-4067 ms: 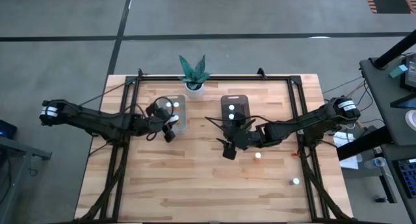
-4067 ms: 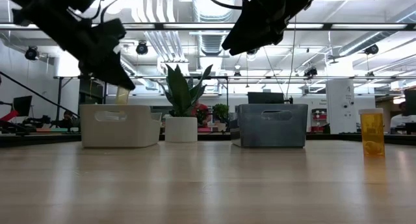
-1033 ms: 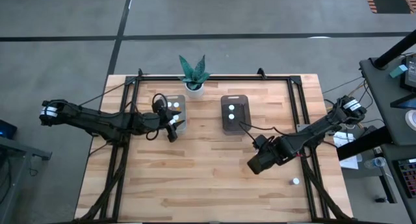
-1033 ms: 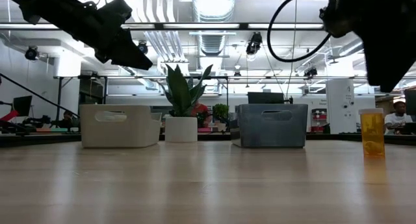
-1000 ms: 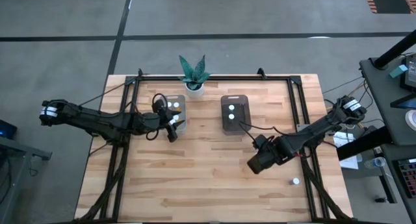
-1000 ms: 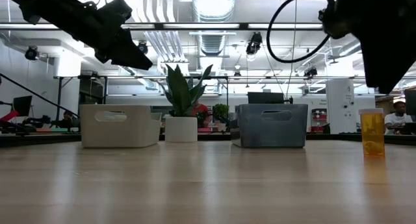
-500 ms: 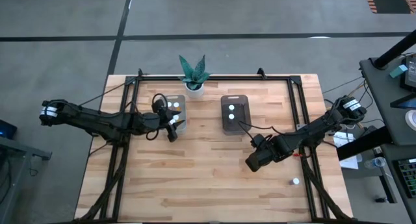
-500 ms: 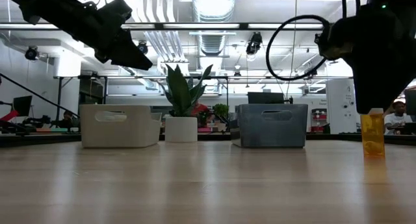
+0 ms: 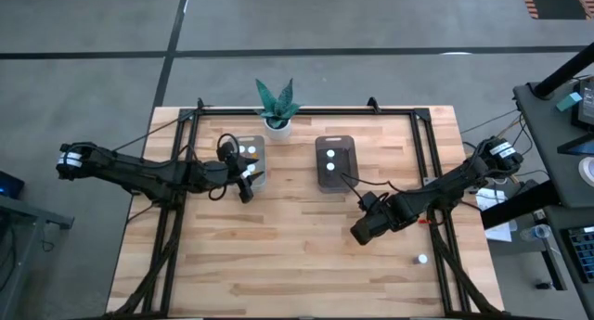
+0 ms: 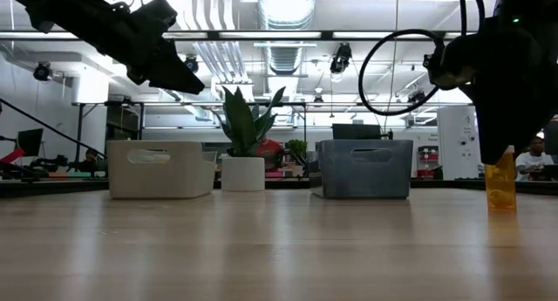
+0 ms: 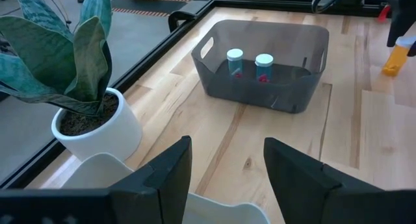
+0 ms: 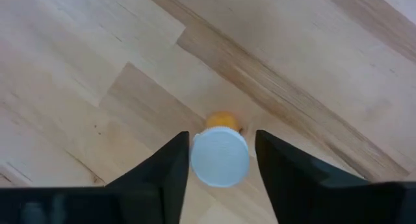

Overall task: Pick and place medicine bottles into bin by pill shape (circle, oval)
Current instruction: Put the orange tablet bottle into the gray bin

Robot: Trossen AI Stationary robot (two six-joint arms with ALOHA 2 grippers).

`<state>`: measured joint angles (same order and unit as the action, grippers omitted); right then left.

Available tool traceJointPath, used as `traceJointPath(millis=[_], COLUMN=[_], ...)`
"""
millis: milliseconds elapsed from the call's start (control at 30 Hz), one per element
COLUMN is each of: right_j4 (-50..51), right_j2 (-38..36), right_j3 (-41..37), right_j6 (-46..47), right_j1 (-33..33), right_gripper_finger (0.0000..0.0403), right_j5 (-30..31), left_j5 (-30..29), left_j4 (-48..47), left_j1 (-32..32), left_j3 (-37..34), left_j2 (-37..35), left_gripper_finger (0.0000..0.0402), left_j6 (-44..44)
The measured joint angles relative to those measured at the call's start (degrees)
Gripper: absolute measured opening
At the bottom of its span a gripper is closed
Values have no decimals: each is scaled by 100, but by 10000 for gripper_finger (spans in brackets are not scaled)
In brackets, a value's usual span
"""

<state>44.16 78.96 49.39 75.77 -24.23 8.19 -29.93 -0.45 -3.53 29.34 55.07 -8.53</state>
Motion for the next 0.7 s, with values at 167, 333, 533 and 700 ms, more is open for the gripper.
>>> traceJointPath(millis=[167,333,533,700], right_j4=[-2,-8,-48,-370], right_j2=[0,0,-74,-74], right_j3=[0,0,9,288], right_j6=[2,-34,-184,-681], right_j1=[0,0,0,22], right_gripper_finger=[131,111,118,116], right_j5=[1,2,136,522], left_j5=[2,4,401,878], left_j4=[2,0,60,603], left_j1=[0,0,-64,-255], left_j3=[-2,-4,-9,-11], left_j2=[0,0,4,243], left_gripper_finger=[176,176,176,176], left_j6=[-1,-2,-10,-5])
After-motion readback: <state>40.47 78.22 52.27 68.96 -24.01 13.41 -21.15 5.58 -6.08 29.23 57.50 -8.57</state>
